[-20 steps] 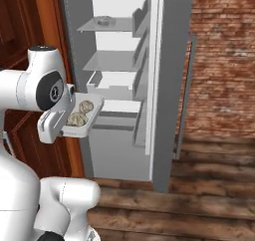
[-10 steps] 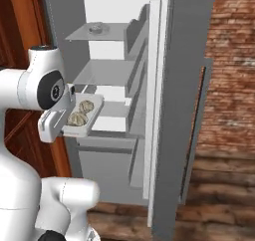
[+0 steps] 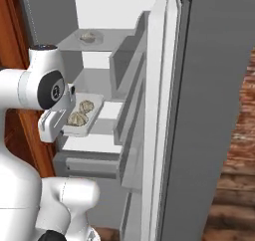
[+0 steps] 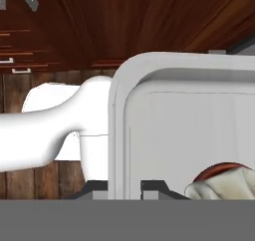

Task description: Place two dumplings into each of the tupperware containers and then place the containers in the fridge.

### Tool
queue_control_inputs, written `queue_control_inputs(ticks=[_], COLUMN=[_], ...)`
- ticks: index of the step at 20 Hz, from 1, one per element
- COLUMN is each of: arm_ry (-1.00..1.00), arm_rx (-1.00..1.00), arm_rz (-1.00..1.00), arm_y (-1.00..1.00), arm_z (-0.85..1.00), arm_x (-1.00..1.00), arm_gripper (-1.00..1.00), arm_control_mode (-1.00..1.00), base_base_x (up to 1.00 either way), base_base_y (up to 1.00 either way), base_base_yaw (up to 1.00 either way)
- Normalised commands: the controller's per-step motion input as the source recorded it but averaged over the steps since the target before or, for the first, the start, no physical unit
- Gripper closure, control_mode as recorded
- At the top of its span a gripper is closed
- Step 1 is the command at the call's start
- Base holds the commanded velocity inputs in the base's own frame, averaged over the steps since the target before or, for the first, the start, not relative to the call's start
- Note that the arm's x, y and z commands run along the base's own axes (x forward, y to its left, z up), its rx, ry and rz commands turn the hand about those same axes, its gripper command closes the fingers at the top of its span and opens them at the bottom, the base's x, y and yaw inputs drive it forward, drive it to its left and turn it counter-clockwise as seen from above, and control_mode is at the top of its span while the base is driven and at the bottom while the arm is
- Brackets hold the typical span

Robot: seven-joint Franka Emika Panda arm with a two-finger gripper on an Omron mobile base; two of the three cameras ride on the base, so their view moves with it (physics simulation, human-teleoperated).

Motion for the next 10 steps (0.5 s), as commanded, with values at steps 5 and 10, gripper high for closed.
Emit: queue_control_inputs(ticks=[5, 10], arm_ry=[0.00, 0.00], arm_rx=[0.00, 0.00], arm_rz=[0.00, 0.00], arm_y=[0.00, 0.00], arm_z=[0.00, 0.00], arm_x=[0.00, 0.00], arm_gripper=[1.00, 1.00], arm_control_mode=[1.00, 1.00], base_base_x=[0.61, 0.36], base_base_y=[0.20, 0.18], base_base_yaw=[0.00, 0.03])
